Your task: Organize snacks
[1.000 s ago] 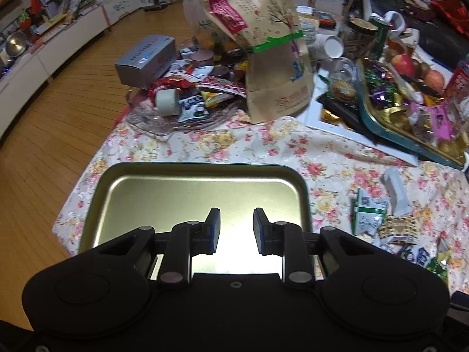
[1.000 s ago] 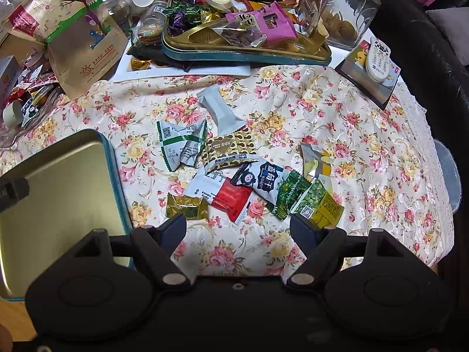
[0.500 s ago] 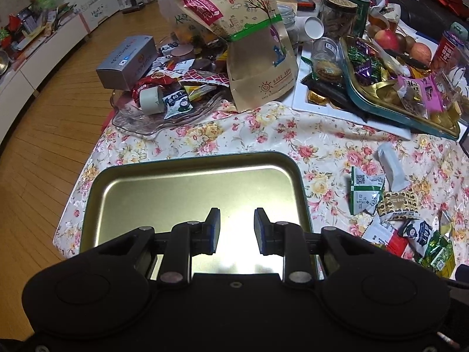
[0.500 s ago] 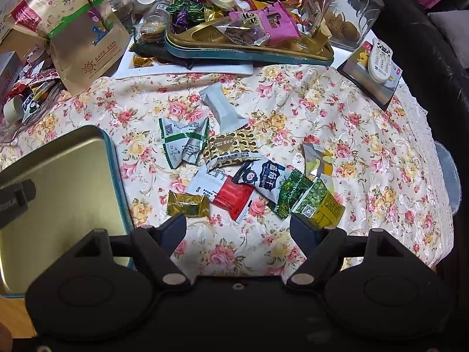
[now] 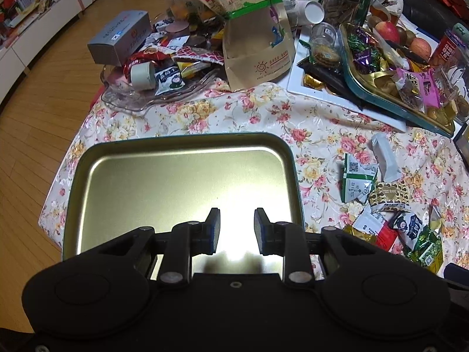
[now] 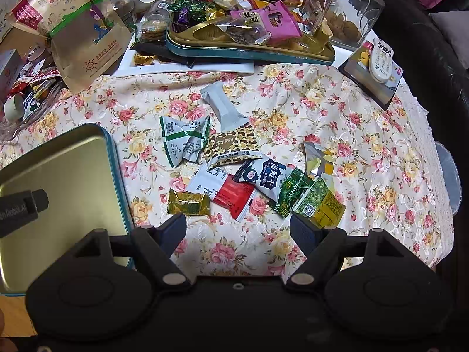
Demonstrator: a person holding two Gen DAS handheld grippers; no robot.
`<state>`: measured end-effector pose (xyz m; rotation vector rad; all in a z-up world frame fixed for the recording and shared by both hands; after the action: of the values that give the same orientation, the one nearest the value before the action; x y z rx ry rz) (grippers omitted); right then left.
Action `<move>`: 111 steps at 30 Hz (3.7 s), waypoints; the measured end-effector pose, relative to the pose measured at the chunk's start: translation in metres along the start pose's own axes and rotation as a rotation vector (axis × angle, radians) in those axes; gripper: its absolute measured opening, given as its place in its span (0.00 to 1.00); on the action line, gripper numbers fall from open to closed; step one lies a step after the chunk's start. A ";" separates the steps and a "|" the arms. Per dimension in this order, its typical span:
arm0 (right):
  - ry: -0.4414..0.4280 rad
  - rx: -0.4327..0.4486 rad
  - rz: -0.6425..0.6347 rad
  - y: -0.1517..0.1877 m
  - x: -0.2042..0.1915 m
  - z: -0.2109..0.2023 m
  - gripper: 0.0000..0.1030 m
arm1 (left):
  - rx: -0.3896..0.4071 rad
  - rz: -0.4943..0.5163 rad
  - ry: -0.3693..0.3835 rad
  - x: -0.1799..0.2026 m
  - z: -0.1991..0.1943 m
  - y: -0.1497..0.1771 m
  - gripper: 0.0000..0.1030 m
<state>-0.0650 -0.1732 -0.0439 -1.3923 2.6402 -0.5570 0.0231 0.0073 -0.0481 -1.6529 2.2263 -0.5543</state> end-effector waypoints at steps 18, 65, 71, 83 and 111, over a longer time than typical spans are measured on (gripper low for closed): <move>-0.020 -0.008 0.026 -0.002 0.004 0.001 0.79 | -0.105 0.054 0.012 0.007 0.008 0.007 0.34; -0.057 -0.146 0.395 0.021 0.134 0.109 0.68 | -0.259 0.317 0.101 0.131 0.031 0.051 0.34; -0.117 -0.146 0.393 0.024 0.136 0.113 0.71 | -0.246 0.313 0.104 0.131 0.028 0.049 0.34; -0.110 -0.132 0.188 0.045 0.113 0.106 0.78 | -0.261 0.276 0.095 0.122 0.035 0.041 0.34; -0.274 -0.117 0.482 0.014 0.153 0.056 0.40 | -0.242 0.240 0.161 0.143 0.062 0.031 0.34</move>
<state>-0.1491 -0.3063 -0.0894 -0.7350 2.6659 -0.1447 -0.0150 -0.1295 -0.1200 -1.4594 2.6535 -0.3789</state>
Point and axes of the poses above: each gripper's, at about its wrist camera, not at the fingertips, and z roughly the way its jaws point, x to its right, y to its underside, the point moved 6 cm from there along z, roughly the way its jaws point, and after that the axes turned 6 degrees about x, right-handed, at the moved point
